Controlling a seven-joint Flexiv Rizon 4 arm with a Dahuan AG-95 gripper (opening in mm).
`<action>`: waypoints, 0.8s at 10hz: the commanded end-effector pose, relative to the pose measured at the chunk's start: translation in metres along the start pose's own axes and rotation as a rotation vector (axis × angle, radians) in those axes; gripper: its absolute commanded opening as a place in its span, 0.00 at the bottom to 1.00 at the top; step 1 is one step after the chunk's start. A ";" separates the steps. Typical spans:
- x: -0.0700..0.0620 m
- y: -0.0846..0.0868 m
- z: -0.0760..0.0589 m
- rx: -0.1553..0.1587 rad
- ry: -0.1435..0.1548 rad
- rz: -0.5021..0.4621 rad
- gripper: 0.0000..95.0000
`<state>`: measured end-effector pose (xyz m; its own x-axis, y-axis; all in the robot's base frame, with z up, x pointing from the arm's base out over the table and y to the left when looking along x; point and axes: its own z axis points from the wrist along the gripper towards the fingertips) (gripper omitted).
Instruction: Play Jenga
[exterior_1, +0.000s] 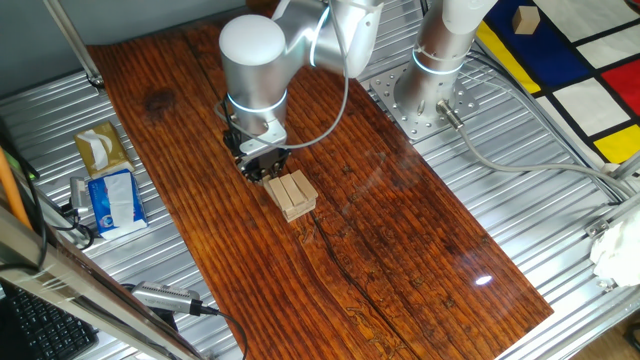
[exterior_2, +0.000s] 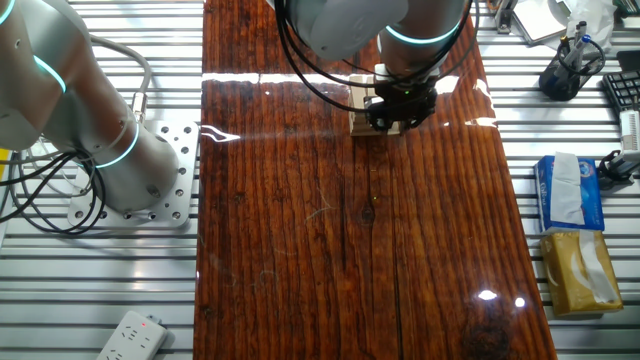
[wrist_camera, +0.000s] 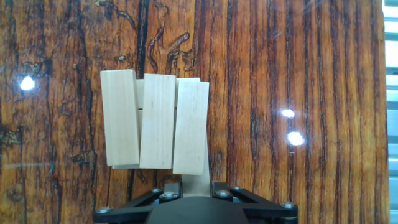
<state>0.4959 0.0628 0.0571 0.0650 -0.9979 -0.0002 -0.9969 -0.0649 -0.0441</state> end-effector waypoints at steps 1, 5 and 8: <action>0.000 0.000 0.000 0.000 0.001 -0.002 0.00; 0.000 0.000 0.000 0.000 0.003 -0.007 0.00; 0.000 0.000 0.000 0.000 0.002 -0.001 0.00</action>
<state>0.4960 0.0626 0.0571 0.0665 -0.9978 0.0029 -0.9968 -0.0665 -0.0438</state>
